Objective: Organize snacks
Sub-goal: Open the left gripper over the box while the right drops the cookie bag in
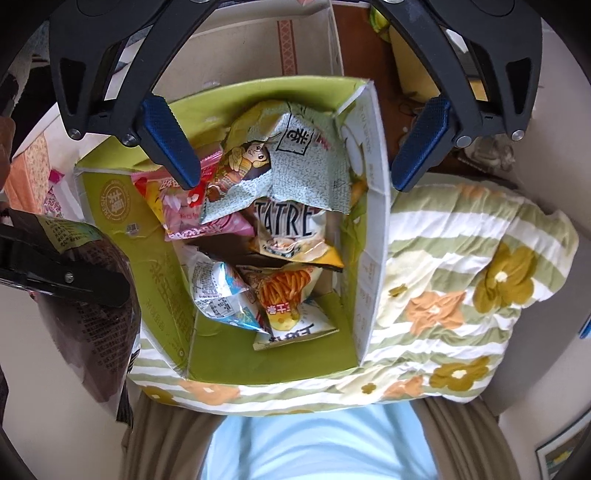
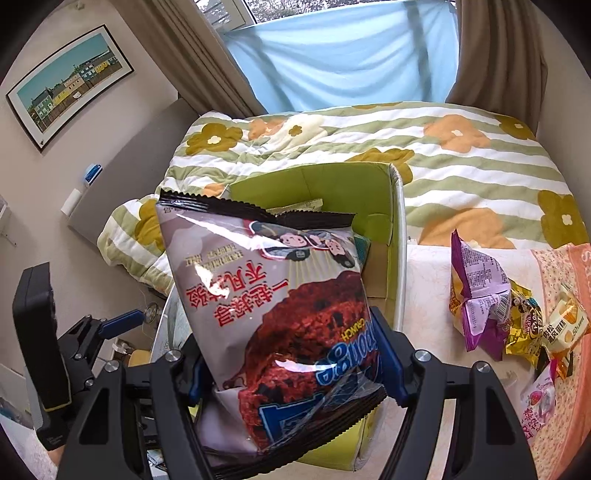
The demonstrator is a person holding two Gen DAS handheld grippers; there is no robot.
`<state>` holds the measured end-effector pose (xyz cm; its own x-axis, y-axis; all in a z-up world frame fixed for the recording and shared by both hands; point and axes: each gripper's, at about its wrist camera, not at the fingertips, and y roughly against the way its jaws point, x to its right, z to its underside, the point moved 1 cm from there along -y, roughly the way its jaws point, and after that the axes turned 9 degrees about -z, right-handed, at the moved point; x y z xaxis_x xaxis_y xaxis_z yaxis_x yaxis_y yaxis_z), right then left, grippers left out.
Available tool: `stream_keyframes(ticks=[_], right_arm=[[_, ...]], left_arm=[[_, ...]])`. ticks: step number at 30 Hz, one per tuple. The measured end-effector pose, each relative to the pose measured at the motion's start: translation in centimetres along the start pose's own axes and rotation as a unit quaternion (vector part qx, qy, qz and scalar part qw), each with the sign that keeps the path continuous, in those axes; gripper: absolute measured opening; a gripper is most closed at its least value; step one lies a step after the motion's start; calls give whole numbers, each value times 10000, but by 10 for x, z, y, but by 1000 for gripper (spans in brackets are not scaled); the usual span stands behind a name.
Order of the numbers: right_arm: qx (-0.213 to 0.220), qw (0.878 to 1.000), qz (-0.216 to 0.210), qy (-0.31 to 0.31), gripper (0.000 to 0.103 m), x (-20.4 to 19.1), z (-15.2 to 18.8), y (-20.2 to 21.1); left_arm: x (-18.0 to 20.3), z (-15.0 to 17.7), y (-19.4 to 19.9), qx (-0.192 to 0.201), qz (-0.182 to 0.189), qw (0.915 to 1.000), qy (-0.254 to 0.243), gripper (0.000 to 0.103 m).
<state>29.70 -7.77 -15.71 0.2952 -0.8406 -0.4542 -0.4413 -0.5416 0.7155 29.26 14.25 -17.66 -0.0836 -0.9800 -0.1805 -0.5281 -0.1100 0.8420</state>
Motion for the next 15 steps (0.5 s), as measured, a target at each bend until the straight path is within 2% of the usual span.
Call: stream_keyframes(ticks=[7, 13, 14, 15], right_arm=[[-197, 9997, 31, 135, 69, -1, 3, -17], [-442, 9982, 325, 243, 71, -9, 8, -28], [-459, 9981, 326, 243, 75, -10, 11, -28], [-458, 9981, 331, 245, 86, -11, 14, -29]], left_arm=[[-9, 0, 8, 121, -116, 9996, 222, 102], [-17, 6, 14, 172, -80, 9990, 403, 102], [-18, 8, 14, 172, -76, 9989, 432, 102], [-19, 10, 14, 174, -60, 9987, 465, 102]])
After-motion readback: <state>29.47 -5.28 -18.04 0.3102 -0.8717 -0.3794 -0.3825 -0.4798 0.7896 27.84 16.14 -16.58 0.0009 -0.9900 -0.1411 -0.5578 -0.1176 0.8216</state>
